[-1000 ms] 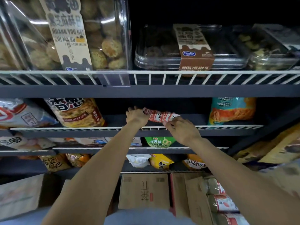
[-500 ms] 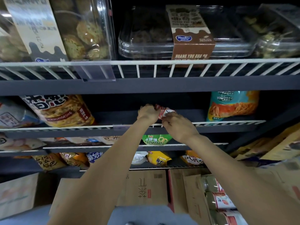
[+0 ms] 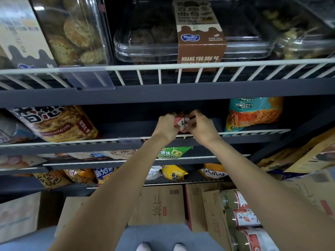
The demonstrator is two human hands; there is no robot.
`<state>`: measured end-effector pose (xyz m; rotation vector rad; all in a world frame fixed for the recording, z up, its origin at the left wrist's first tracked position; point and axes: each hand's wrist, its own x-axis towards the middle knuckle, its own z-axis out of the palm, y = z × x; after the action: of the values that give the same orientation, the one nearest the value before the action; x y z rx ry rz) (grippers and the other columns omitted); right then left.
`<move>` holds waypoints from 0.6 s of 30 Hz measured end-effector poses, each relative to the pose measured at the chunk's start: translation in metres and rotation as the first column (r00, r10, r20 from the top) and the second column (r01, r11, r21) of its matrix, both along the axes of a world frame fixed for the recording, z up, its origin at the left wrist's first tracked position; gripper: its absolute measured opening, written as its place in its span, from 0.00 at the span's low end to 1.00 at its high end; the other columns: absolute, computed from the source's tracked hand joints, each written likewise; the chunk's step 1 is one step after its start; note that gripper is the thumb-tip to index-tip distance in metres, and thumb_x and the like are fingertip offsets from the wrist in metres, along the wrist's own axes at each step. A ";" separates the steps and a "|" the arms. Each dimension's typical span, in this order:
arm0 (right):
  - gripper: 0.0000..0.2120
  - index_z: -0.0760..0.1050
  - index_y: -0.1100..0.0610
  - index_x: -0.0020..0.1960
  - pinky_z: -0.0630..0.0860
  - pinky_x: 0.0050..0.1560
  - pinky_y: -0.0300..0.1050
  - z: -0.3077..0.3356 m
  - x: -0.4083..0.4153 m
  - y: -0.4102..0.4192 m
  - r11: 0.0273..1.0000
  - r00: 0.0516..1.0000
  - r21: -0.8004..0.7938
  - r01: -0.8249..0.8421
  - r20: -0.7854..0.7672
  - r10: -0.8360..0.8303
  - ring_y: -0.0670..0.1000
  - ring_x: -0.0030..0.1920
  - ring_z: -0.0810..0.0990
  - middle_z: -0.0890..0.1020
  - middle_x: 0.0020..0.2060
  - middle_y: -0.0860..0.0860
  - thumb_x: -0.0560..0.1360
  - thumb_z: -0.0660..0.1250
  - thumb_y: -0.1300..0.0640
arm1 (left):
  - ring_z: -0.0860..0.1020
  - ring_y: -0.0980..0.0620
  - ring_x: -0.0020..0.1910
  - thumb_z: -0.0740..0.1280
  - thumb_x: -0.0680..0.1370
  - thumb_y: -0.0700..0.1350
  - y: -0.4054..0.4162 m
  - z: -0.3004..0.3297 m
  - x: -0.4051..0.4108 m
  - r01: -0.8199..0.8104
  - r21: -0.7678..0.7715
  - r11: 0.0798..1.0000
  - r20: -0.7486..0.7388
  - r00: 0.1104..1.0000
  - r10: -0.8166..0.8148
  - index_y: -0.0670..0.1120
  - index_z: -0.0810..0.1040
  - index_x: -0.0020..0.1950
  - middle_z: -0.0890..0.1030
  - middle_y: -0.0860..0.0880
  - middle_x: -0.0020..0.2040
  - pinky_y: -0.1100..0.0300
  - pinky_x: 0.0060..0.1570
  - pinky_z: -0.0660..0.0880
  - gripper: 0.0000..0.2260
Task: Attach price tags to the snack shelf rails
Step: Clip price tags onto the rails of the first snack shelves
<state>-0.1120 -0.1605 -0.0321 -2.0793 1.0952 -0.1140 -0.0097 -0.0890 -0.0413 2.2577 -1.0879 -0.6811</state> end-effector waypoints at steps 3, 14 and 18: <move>0.23 0.67 0.59 0.63 0.67 0.47 0.40 -0.002 0.000 0.000 0.993 0.997 -0.085 0.078 -0.015 -0.079 0.58 0.57 0.75 0.75 0.57 0.60 0.72 0.71 0.58 | 0.78 0.45 0.49 0.65 0.76 0.36 0.007 0.008 0.000 0.004 -0.058 0.998 -0.013 1.000 -0.005 0.38 0.76 0.57 0.80 0.40 0.52 0.70 0.38 0.65 0.11; 0.12 0.75 0.57 0.49 0.78 0.54 0.46 0.051 -0.012 0.073 0.789 0.881 0.612 0.054 0.342 -0.326 0.52 0.50 0.79 0.81 0.49 0.57 0.75 0.60 0.72 | 0.73 0.47 0.54 0.58 0.79 0.36 0.084 0.047 -0.029 0.029 -0.122 0.992 0.014 1.000 -0.028 0.40 0.72 0.62 0.74 0.44 0.54 0.66 0.46 0.64 0.12; 0.14 0.72 0.58 0.59 0.76 0.53 0.42 0.079 -0.018 0.113 0.498 0.785 0.867 -0.014 0.318 -0.532 0.51 0.49 0.78 0.79 0.49 0.56 0.77 0.57 0.70 | 0.68 0.48 0.55 0.57 0.78 0.32 0.129 0.061 -0.052 0.062 -0.157 0.986 0.192 0.981 -0.031 0.43 0.68 0.68 0.70 0.44 0.57 0.62 0.56 0.65 0.19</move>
<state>-0.1304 -0.0471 0.0467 -0.8573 0.8335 -0.2716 -0.0620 0.0397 0.0200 2.1951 -1.2427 -0.3861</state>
